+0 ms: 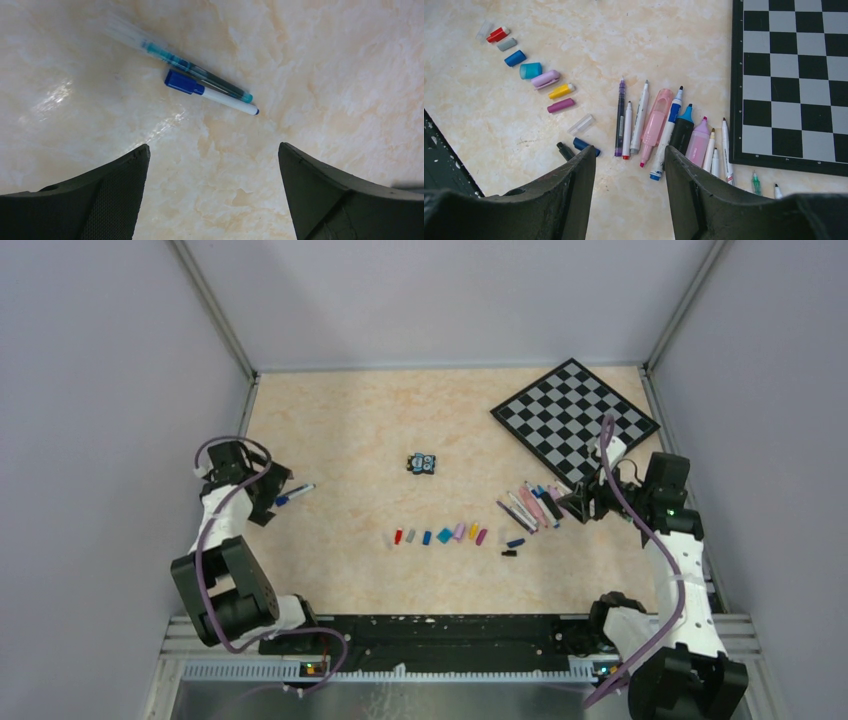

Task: Open the pen caps
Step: Move the pen to the center of the board.

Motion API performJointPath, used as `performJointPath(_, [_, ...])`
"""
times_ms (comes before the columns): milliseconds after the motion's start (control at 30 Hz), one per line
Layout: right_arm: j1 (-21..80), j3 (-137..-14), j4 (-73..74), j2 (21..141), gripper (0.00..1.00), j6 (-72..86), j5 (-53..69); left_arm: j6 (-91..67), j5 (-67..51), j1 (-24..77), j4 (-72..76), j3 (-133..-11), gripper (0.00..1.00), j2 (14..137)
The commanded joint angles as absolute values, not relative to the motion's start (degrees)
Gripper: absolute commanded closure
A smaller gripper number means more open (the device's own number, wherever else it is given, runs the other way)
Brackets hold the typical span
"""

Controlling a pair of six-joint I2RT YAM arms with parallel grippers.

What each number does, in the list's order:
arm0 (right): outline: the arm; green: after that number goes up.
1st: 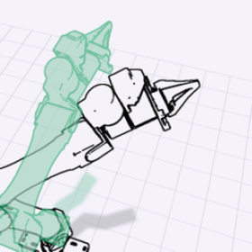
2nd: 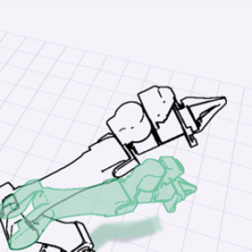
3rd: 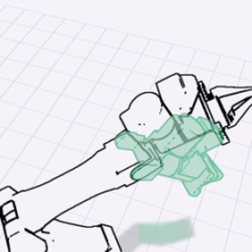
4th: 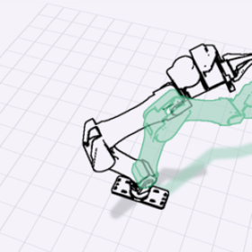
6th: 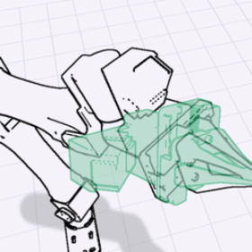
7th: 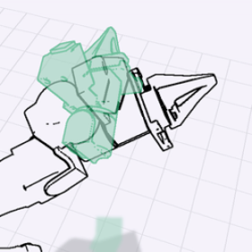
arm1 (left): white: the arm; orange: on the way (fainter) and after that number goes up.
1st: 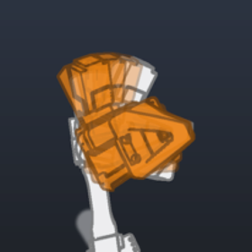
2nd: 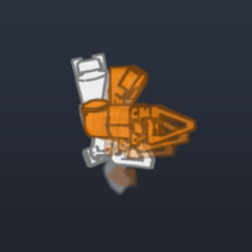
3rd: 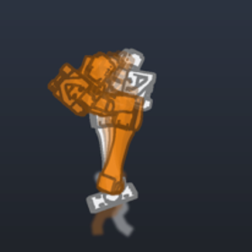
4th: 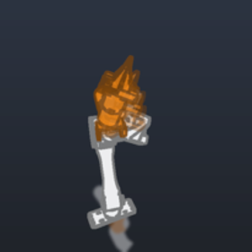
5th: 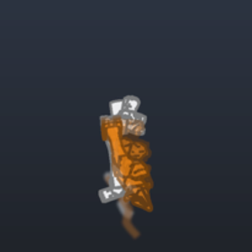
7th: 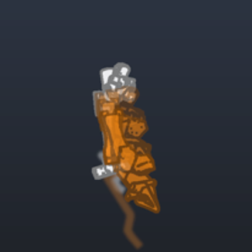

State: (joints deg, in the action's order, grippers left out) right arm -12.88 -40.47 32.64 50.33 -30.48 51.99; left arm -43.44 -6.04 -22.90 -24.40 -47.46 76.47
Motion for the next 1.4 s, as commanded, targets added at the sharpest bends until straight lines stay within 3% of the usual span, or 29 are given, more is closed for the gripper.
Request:
performJointPath(0, [-13.3,-40.4,32.0,50.4,0.48,-31.7,54.8,-46.0,-1.2,-23.4,-31.6,-51.8,0.01,78.4])
performJointPath(500, [-9.8,-41.8,32.9,48.6,0.48,-30.9,55.0,-46.2,-0.6,-24.7,-38.9,-55.2,0.01,77.1])
performJointPath(933, [-8.3,-42.2,33.1,47.1,0.48,-30.4,52.2,-50.8,4.9,-26.6,-45.1,-62.5,0.01,87.6])
performJointPath(1367, [-6.9,-42.7,33.8,48.3,0.48,-30.9,50.6,-50.8,7.7,-26.6,-46.8,-67.8,0.11,95.2])
